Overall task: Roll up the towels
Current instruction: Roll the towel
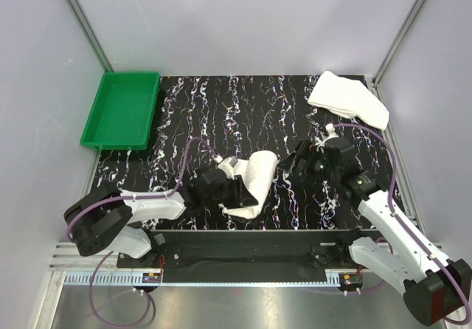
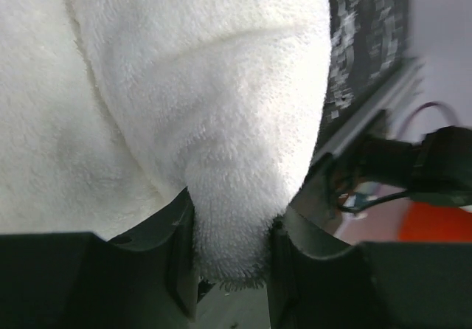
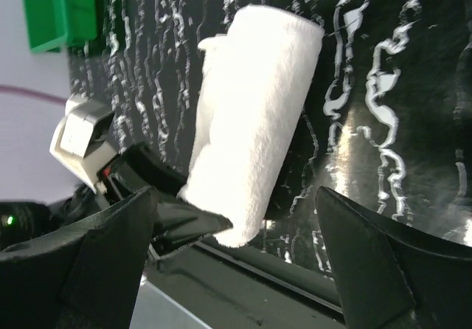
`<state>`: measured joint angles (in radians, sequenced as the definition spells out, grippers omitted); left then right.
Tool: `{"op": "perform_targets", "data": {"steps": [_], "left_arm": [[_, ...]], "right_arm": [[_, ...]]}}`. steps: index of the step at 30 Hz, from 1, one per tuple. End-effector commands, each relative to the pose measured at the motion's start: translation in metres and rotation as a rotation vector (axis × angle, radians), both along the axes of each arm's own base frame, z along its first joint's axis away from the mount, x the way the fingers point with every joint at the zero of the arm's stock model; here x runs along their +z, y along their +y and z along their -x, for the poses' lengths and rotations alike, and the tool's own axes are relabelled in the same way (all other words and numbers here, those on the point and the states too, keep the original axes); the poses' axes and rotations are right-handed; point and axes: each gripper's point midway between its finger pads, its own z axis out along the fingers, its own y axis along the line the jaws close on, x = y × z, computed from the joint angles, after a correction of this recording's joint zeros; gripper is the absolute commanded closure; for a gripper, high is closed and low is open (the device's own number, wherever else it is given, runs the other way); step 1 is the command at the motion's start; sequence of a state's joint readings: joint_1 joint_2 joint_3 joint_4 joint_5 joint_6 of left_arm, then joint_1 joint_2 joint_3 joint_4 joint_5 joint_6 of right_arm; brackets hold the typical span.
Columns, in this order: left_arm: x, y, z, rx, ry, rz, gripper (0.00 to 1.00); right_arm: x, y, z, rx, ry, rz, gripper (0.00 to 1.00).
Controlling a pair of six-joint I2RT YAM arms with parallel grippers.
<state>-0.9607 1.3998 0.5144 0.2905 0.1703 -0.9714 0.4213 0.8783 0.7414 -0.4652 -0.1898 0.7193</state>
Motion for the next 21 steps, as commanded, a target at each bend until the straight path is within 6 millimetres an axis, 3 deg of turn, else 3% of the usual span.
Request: {"op": "perform_targets", "data": {"steps": [1,5,7,8,9,10,11,14,19,21], "left_arm": [[0.033,-0.006,0.003,-0.004,0.083,0.253,1.00],[0.021,0.007,0.004,0.033,0.132,0.291,1.00],[0.027,0.007,0.004,0.052,0.153,0.353,1.00],[0.019,0.014,0.006,0.073,0.179,0.357,1.00],[0.030,0.013,0.003,0.089,0.185,0.420,1.00],[0.024,0.015,0.003,0.105,0.209,0.424,1.00],[0.017,0.021,0.006,0.127,0.234,0.424,1.00],[0.011,0.027,0.007,0.170,0.272,0.454,1.00],[0.005,0.033,0.006,0.215,0.303,0.476,1.00],[0.001,0.036,0.006,0.237,0.324,0.479,1.00]], "right_arm": [[0.021,0.028,0.000,0.092,-0.072,-0.176,0.04],[0.013,0.037,-0.002,0.129,-0.064,-0.211,0.04],[0.013,0.043,-0.005,0.147,-0.080,-0.237,0.03],[0.003,0.045,-0.005,0.148,-0.054,-0.244,0.04],[-0.001,0.048,-0.005,0.162,-0.046,-0.257,0.04],[0.005,0.052,-0.009,0.169,-0.079,-0.289,0.04],[-0.007,0.054,-0.010,0.168,-0.050,-0.291,0.03],[-0.015,0.062,-0.012,0.193,-0.044,-0.343,0.04],[-0.012,0.076,-0.016,0.247,-0.085,-0.444,0.19],[-0.017,0.081,-0.016,0.265,-0.075,-0.460,0.31]]}}
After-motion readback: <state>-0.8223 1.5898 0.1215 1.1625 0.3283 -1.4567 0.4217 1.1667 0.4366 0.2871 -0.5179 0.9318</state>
